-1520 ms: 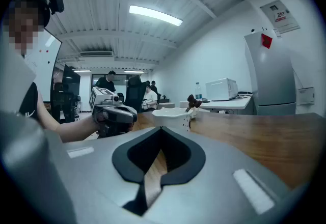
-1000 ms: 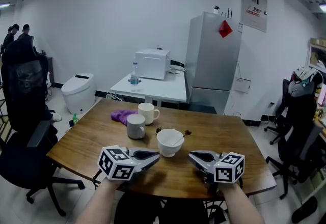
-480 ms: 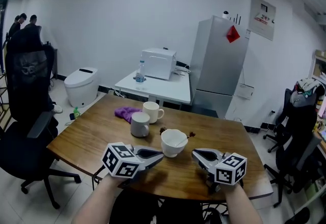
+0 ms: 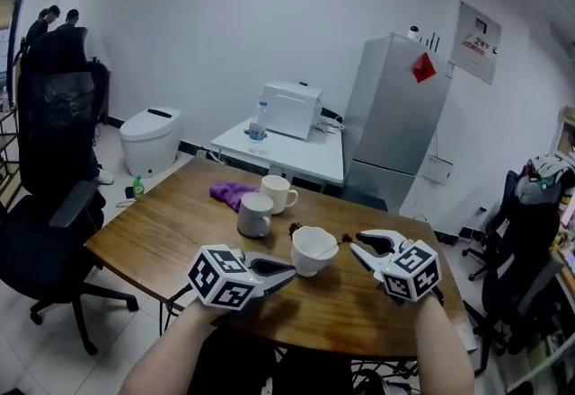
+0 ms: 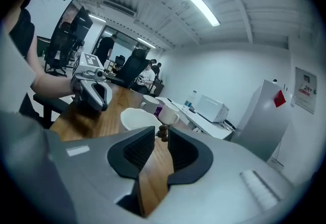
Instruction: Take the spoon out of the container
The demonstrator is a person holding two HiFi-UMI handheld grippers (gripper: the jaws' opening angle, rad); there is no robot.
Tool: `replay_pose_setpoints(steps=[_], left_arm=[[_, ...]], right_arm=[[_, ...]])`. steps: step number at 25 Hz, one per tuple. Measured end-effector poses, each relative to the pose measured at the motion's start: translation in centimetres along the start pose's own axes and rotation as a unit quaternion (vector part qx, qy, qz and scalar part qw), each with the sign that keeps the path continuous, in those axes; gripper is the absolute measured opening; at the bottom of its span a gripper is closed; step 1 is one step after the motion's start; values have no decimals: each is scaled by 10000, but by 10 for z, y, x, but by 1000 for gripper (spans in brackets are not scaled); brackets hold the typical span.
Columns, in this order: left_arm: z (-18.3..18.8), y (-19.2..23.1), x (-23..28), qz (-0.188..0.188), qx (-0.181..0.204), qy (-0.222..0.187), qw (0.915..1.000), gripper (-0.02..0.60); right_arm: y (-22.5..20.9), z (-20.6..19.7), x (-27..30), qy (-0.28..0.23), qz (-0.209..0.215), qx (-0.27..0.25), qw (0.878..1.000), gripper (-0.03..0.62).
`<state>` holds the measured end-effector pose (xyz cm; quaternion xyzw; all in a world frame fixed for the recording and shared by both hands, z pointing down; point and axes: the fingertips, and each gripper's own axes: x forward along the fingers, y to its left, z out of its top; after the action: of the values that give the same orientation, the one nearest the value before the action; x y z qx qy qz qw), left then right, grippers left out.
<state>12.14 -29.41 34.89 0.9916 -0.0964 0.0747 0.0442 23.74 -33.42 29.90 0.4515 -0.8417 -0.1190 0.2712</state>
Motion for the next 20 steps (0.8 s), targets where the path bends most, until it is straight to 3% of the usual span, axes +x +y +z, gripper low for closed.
replay_pose_setpoints(steps=[4,11,16,20], left_arm=[[0,0,0,1,6,-1,10000,12],[0,0,0,1,3,3,10000,12],[1,-1,1,0,5,-3,10000,12],[0,0,1,-1,4,-2,10000,12]], right_arm=[[-5,4,10,178,375,-291,9987,127],[-2,1,27,613,1199,-723,9882,152],[2,-8,31,823,1481,-735,9828,147],[3,-8,32,824,1510,-769,9821,96]])
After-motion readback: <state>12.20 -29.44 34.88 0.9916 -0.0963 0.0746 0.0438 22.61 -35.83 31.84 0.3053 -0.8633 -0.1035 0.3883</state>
